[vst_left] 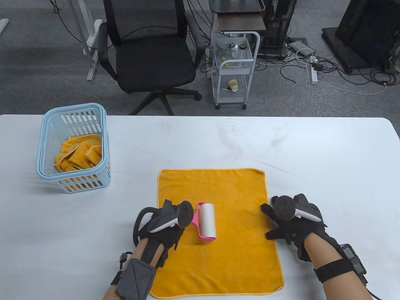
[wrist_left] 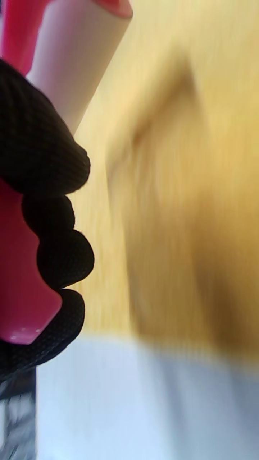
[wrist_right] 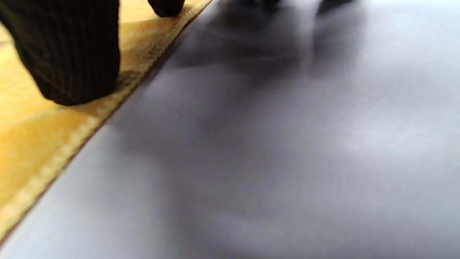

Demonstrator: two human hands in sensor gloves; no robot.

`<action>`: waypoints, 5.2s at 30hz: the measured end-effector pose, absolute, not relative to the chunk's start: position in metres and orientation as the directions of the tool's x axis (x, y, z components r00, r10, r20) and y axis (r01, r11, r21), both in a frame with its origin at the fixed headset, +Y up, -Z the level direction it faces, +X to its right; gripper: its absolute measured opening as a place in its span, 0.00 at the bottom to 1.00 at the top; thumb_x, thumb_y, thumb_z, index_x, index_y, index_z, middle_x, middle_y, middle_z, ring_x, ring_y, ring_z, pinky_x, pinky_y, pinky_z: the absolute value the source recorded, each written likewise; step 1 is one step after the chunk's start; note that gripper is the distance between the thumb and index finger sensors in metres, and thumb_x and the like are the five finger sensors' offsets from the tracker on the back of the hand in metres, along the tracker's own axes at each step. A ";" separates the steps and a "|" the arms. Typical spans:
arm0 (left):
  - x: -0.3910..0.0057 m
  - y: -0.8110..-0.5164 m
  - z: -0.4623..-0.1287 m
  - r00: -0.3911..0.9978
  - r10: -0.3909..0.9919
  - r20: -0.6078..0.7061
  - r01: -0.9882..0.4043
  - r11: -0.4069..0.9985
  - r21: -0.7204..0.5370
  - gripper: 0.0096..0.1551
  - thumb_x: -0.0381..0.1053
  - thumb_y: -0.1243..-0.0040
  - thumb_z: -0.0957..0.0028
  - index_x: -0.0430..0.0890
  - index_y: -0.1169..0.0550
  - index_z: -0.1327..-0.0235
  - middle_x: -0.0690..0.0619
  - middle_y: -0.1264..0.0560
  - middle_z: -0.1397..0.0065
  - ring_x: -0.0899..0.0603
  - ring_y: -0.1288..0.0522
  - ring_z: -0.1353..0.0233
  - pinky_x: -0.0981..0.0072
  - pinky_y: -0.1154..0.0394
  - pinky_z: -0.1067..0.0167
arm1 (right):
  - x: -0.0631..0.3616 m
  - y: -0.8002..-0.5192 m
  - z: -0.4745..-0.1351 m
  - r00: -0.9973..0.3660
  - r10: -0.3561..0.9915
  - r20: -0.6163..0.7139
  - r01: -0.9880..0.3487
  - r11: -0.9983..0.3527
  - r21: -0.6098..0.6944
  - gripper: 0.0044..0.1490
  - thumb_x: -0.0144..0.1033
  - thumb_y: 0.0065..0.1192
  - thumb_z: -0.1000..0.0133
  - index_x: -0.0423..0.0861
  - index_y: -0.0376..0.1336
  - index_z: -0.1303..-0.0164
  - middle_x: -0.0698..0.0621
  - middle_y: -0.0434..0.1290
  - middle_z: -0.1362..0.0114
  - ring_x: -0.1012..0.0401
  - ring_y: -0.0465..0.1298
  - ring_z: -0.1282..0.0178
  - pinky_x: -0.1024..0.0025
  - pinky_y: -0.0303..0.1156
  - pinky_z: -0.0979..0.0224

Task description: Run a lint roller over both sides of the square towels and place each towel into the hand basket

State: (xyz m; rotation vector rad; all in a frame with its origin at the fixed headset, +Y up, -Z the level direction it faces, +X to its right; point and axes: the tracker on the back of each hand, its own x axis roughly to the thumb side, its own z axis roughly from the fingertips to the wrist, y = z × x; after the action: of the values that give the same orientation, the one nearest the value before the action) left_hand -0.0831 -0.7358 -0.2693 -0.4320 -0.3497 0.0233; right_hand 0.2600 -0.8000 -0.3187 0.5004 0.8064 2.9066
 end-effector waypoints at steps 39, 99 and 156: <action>-0.274 -0.750 -0.277 0.954 0.281 -0.107 -0.300 0.902 -0.311 0.38 0.66 0.37 0.52 0.64 0.38 0.30 0.54 0.27 0.33 0.41 0.22 0.38 0.36 0.27 0.34 | 0.259 -0.800 -0.319 -0.945 0.173 0.278 -0.004 -0.855 0.518 0.61 0.63 0.71 0.51 0.58 0.41 0.16 0.40 0.36 0.14 0.37 0.38 0.16 0.27 0.47 0.24; -0.277 -0.520 -0.336 0.835 0.545 -0.079 -0.485 0.796 0.361 0.20 0.49 0.28 0.47 0.57 0.23 0.43 0.54 0.27 0.27 0.43 0.20 0.32 0.57 0.14 0.36 | 0.273 -0.792 -0.322 -0.945 0.224 0.239 -0.091 -0.881 0.465 0.60 0.60 0.74 0.51 0.56 0.43 0.16 0.37 0.38 0.14 0.35 0.42 0.16 0.27 0.48 0.24; -0.108 -0.714 -0.262 0.959 0.246 0.139 -0.246 0.969 -0.016 0.34 0.60 0.47 0.43 0.52 0.36 0.23 0.43 0.48 0.13 0.30 0.51 0.16 0.37 0.44 0.27 | 0.205 -0.677 -0.278 -0.933 0.248 0.261 -0.259 -0.966 -0.008 0.45 0.55 0.55 0.40 0.48 0.48 0.16 0.40 0.44 0.13 0.38 0.42 0.15 0.30 0.50 0.24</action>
State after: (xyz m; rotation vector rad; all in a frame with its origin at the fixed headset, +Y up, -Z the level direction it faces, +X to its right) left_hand -0.1077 -0.7141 -0.2622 0.0009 -0.1404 0.2497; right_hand 0.2050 -0.6773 -0.2785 0.3784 -0.0621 2.8576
